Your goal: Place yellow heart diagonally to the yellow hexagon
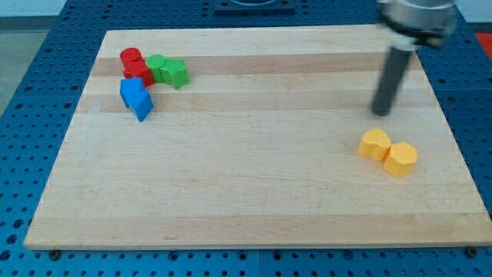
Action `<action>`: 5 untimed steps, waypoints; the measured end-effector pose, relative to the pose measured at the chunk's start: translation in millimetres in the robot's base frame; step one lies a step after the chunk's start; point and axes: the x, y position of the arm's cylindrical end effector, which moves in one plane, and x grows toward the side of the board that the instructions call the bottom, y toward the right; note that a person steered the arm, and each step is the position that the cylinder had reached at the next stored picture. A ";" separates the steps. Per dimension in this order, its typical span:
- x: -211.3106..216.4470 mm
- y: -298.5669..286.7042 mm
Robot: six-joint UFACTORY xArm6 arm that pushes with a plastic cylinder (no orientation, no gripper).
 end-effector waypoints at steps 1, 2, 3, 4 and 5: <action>36.1 64.6; 92.2 104.7; 104.4 100.2; 131.8 67.8; 137.2 27.0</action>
